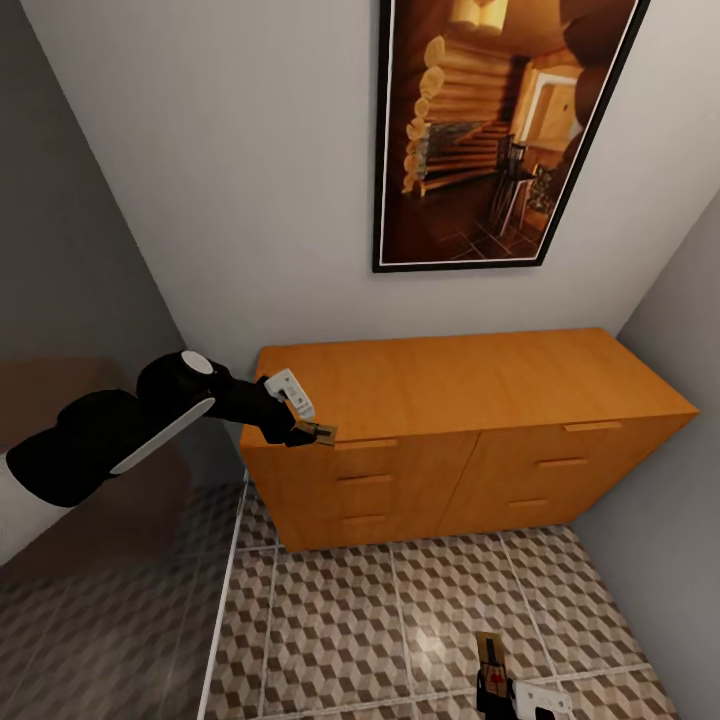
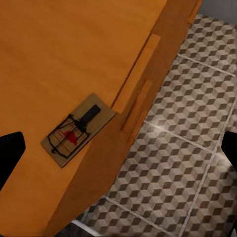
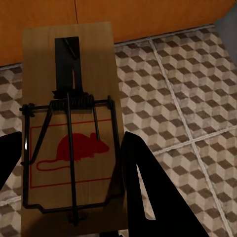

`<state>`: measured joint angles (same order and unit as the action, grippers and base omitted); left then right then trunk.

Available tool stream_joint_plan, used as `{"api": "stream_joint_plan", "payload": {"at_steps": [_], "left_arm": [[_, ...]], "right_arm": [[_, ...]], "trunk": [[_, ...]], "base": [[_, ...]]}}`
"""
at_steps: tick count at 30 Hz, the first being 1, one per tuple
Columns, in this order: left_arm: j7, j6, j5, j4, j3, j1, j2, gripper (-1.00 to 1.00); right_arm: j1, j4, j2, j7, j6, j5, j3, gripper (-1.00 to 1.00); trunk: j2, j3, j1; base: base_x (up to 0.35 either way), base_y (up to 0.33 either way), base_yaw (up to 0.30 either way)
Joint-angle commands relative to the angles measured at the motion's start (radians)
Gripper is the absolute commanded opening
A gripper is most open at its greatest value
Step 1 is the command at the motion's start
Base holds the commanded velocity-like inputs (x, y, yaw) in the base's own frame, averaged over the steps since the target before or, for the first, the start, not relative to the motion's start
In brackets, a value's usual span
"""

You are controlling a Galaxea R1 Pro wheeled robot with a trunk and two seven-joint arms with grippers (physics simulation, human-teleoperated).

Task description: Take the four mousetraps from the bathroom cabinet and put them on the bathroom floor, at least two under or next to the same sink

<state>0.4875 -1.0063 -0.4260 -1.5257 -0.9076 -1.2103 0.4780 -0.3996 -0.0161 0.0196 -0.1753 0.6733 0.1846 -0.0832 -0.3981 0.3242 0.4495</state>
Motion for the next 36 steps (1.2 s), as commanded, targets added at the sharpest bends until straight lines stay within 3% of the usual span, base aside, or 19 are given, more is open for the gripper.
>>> {"api": "stream_joint_plan", "payload": {"at_steps": [1, 36], "left_arm": [[0.005, -0.001, 0.004, -0.001, -0.005, -0.002, 0.001, 1.00], [0.005, 0.004, 0.004, 0.002, -0.031, -0.002, 0.005, 1.00]], "right_arm": [[-0.001, 0.001, 0.000, -0.004, 0.003, 0.010, -0.009, -1.00], [-0.001, 0.001, -0.001, -0.004, 0.003, 0.010, -0.009, -1.00]], "trunk": [[-0.002, 0.002, 0.001], [-0.002, 0.002, 0.001]], "base": [[0.000, 0.000, 0.000], [0.000, 0.000, 0.000]]}}
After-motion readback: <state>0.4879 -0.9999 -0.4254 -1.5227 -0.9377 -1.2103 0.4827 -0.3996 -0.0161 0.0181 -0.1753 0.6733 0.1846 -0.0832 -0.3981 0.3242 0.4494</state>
